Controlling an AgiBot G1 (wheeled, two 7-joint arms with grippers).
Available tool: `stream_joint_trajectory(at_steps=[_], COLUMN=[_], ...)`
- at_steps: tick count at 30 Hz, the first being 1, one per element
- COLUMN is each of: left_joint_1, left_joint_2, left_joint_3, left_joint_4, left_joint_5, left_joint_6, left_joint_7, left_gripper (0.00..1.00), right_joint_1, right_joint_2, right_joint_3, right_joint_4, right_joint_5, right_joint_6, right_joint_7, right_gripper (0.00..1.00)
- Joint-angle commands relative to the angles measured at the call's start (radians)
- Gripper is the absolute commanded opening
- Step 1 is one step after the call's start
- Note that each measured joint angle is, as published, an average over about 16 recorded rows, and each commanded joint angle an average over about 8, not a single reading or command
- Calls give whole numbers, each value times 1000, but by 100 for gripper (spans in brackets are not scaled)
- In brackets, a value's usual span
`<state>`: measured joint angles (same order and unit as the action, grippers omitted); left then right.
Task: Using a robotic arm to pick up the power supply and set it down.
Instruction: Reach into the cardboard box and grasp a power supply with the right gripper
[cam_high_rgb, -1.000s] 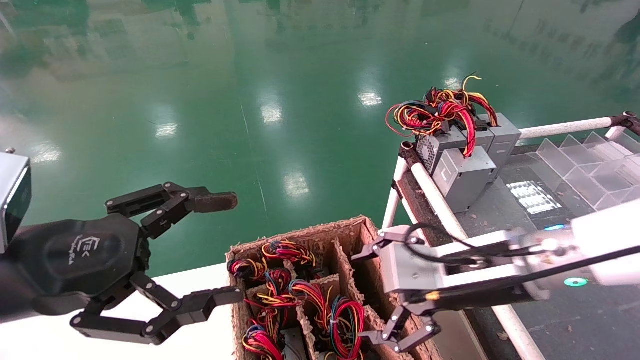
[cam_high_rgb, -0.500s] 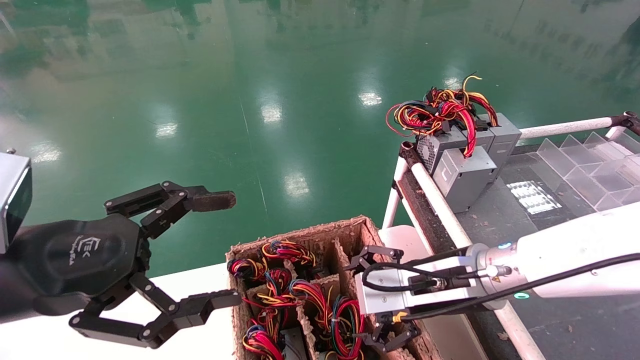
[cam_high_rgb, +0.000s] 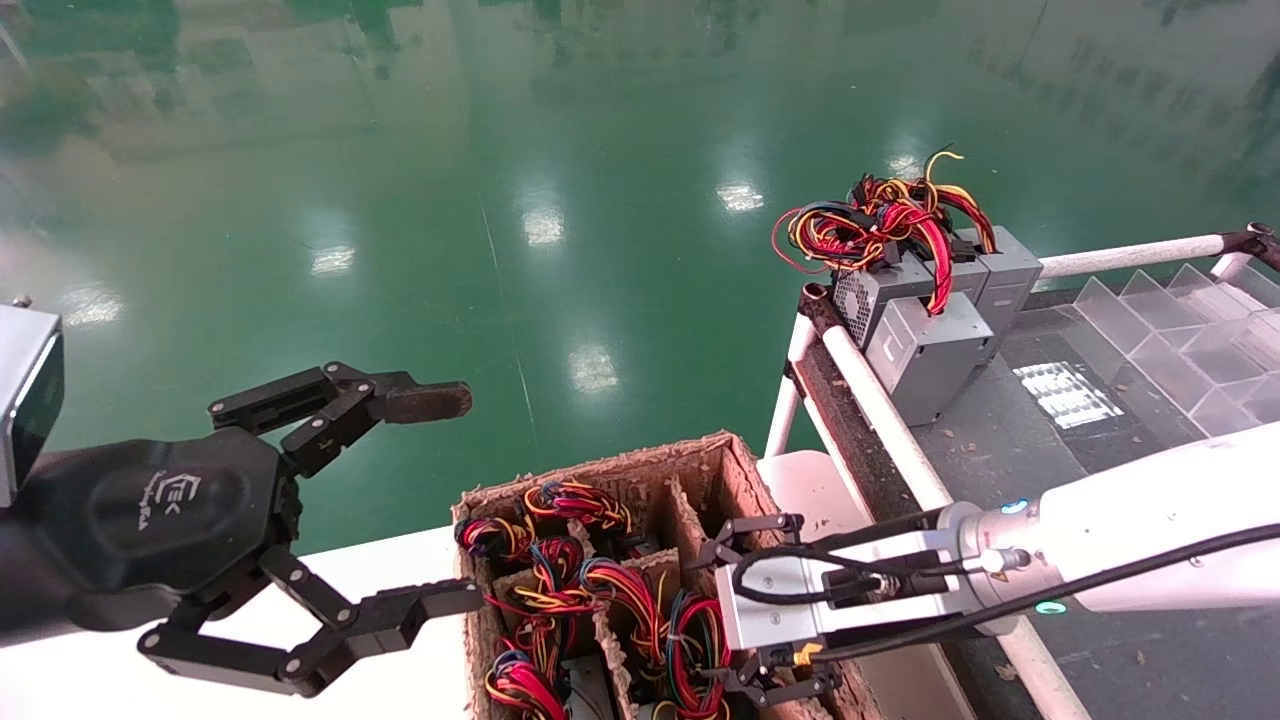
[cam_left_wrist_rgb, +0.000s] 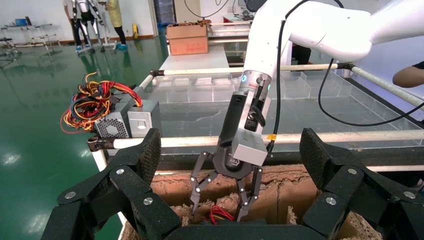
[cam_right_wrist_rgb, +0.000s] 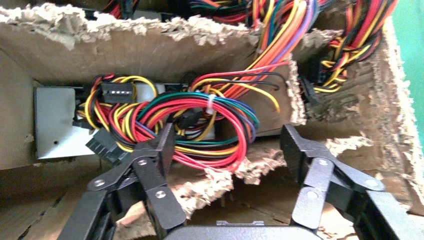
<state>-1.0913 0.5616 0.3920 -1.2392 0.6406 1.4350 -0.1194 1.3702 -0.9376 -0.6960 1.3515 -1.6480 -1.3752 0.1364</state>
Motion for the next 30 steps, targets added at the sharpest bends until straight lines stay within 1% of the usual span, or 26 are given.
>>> stream_joint_trajectory(at_steps=[1,19,30], left_joint_1=[0,0,0], left_joint_2=[0,0,0], left_joint_3=[0,0,0], left_joint_4=[0,0,0], left_joint_5=[0,0,0], left_joint_6=[0,0,0], left_joint_7=[0,0,0], left_gripper=[100,100,100], right_joint_1=[-3,-5,-22], right_joint_2=[0,-39,-36], right_joint_3=[-2,-20,-10], right_joint_4=[0,-7,-4], right_joint_5=[-3,-46,-44], right_joint_6=[0,29,63], right_joint_7=[-3,6,-23], right_gripper=[0,0,0])
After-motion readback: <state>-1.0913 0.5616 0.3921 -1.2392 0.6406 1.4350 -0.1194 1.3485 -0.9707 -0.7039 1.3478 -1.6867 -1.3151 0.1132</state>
